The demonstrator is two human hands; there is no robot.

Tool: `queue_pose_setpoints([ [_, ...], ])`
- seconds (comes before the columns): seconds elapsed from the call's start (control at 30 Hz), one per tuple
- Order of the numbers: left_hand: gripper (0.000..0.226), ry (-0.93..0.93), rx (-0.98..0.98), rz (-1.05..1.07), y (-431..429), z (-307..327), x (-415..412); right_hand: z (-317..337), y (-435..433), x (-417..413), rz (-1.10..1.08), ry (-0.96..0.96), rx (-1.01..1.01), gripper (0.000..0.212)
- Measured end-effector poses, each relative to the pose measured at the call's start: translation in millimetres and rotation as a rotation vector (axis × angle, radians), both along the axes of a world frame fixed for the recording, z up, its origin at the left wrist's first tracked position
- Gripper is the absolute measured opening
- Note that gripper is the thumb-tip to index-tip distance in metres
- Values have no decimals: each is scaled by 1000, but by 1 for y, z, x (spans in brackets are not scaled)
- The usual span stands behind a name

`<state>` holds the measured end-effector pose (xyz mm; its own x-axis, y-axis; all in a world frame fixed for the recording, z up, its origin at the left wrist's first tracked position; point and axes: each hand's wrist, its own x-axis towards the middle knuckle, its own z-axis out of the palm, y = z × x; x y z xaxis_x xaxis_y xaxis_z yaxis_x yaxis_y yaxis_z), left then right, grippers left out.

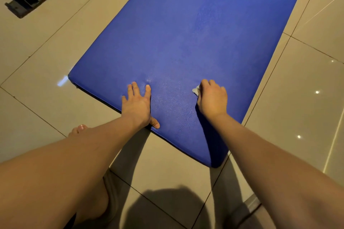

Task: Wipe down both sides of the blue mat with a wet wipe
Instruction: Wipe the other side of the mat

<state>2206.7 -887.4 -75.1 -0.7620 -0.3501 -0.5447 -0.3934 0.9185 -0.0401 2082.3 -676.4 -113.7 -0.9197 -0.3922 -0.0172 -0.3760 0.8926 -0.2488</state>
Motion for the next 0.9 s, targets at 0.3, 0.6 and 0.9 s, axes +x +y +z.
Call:
queue_pose_setpoints([
  [0.3,153,-5,-38,-5,2,0,0,22,-14,133,463,-189,-86,8],
  [0.6,154,-1,14,18,0,-1,2,6,-16,9,120,23,-52,20],
  [0.9,150,-9,-20,1,1,-2,1,21,-25,121,480,-183,-74,19],
])
